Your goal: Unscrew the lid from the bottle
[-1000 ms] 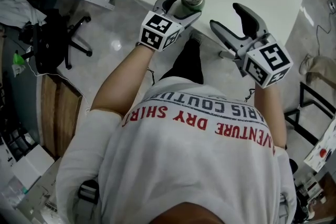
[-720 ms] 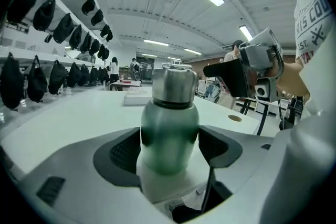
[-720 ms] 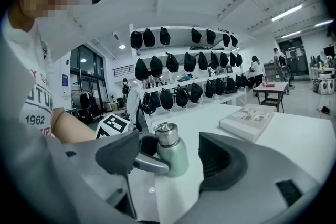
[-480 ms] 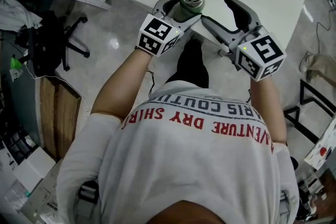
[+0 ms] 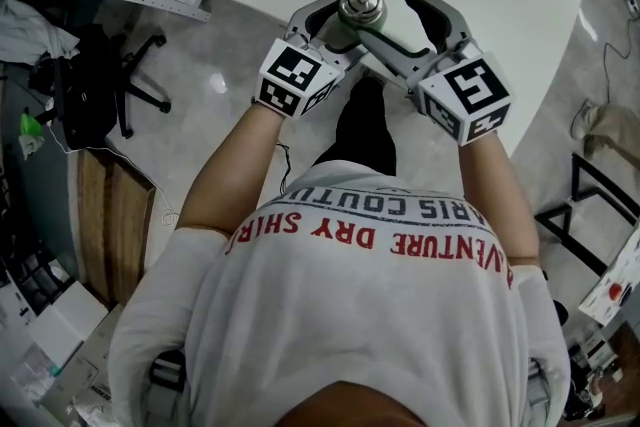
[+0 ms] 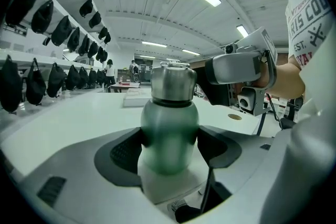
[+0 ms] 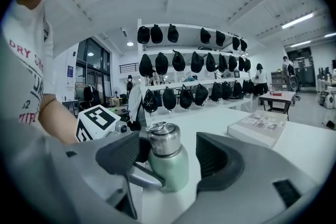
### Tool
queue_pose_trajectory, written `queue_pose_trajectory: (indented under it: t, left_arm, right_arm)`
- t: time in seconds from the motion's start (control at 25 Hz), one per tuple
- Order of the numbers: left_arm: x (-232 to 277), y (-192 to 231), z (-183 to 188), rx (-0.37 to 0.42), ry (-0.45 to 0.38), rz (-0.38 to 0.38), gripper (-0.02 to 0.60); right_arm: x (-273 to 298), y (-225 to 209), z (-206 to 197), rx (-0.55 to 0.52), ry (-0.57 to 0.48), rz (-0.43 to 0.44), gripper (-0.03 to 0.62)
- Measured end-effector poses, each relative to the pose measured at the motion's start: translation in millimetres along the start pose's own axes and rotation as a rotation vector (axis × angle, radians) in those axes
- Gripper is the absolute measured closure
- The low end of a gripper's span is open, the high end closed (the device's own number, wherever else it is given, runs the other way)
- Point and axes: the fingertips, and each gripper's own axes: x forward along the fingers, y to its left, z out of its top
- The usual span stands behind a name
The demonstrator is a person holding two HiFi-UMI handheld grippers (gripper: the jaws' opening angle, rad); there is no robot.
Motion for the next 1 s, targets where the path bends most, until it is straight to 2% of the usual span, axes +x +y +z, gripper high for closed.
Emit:
queue_pose_trajectory:
  t: [0.28, 0.32, 0.4, 0.64, 1.0]
  left_arm:
    - [0.6, -1.7, 0.2, -0.002, -0.001, 0.008, 0.233]
    - [0.6, -1.5, 0.3, -0.003, -0.001, 0.009, 0.233]
    - [0.5, -0.8, 0.3, -0.003, -0.002, 0.011, 0.233]
    - [-0.8, -0.1, 0.3, -0.004, 0.0, 0.012, 0.233]
    - [0.7, -2.3, 1.0, 0.028, 0.015, -0.053, 0.233]
  right_arm:
    - [13.5, 4.0, -0.5, -0.043, -0.006, 0.019, 0.263]
    - [14.9, 4.9, -0.3, -0.06, -0.004, 0.016, 0.272]
    - [17.4, 6.1, 0.4, -0.1, 0.0, 0.004, 0.332]
    - [19.9, 9.8, 1.0, -0.141, 0.008, 0.009, 0.358]
    - [18.0, 9.6, 0.6, -0.178, 0.025, 0.068, 0.361]
